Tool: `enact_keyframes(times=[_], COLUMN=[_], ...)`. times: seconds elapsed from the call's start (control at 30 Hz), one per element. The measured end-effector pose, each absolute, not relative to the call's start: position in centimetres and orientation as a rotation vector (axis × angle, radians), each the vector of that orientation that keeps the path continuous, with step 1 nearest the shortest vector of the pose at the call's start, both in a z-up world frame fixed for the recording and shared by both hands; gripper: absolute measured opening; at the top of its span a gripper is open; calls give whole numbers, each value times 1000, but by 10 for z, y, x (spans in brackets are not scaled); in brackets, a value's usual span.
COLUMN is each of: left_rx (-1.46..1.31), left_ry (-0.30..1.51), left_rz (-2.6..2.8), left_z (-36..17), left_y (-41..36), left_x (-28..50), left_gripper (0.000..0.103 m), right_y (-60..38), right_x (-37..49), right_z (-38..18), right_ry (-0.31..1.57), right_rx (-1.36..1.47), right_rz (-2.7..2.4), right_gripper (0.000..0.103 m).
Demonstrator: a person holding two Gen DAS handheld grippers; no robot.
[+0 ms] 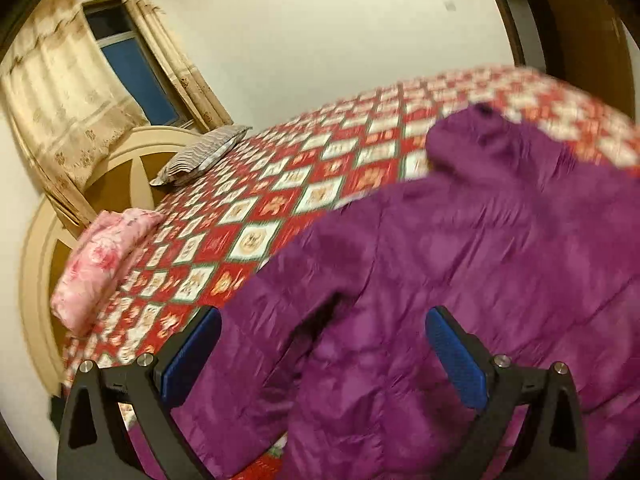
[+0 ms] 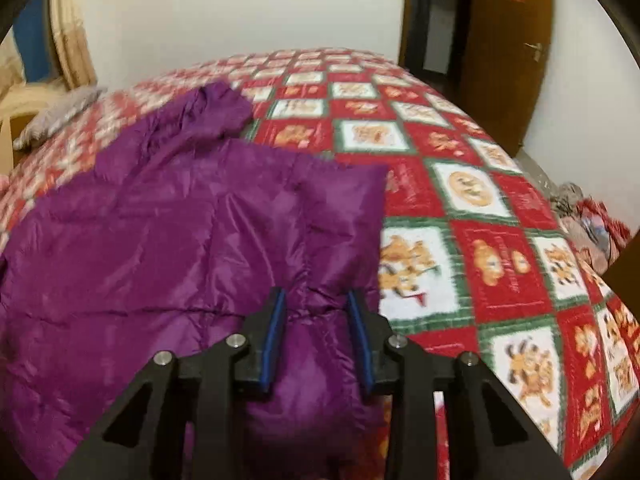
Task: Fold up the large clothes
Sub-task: 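Carry the held sleeve across the jacket body toward the other sleeve with the right tool, then open the right tool and lay the sleeve flat on the jacket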
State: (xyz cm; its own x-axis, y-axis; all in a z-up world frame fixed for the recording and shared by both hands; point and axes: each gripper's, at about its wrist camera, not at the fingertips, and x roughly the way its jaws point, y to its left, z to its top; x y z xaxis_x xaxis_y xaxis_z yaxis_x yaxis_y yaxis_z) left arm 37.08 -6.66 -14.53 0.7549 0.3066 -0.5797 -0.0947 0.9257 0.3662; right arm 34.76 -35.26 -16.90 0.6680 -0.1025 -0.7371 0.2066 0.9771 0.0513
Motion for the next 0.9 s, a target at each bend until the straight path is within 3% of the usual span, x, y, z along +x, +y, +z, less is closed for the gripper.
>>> enact_keyframes(times=[0.17, 0.33, 0.9], left_rx=[335, 365, 315], left_ry=[751, 815, 794], left_rz=[163, 174, 159], left_z=[-170, -222, -226], left_y=[-93, -97, -91], left_x=[393, 404, 401], left_gripper=[102, 102, 102], right_y=[-321, -299, -287], right_x=[348, 361, 357], right_z=[-149, -196, -210], right_ry=[762, 861, 821], right_rx=[118, 53, -15], right_rz=[-103, -91, -129], right_gripper=[36, 36, 37])
